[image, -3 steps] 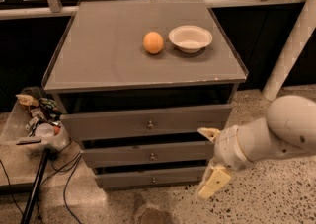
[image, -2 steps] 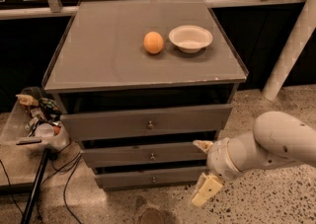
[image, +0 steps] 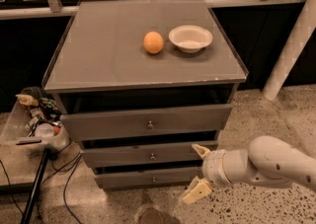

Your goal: Open middle drawer

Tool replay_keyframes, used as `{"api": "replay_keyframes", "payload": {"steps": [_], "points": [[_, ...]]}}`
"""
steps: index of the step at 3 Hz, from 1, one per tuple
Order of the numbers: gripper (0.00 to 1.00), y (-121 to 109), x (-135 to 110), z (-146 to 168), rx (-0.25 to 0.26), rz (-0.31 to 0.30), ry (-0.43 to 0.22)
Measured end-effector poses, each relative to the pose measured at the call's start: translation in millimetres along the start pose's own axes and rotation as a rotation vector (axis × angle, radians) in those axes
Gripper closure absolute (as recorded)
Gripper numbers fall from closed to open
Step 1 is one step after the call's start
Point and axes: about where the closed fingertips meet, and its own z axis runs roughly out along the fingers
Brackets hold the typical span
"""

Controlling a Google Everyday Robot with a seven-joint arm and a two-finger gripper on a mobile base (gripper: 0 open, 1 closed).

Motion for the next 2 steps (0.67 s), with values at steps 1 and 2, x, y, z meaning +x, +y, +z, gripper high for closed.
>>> {"api": "replay_keyframes", "payload": {"steps": [1, 2], "points": [[0.0, -17.1, 9.0, 21.1, 0.024, -0.002, -0.047], [0.0, -25.9, 10.8, 28.6, 0.025, -0.008, -0.04]]}}
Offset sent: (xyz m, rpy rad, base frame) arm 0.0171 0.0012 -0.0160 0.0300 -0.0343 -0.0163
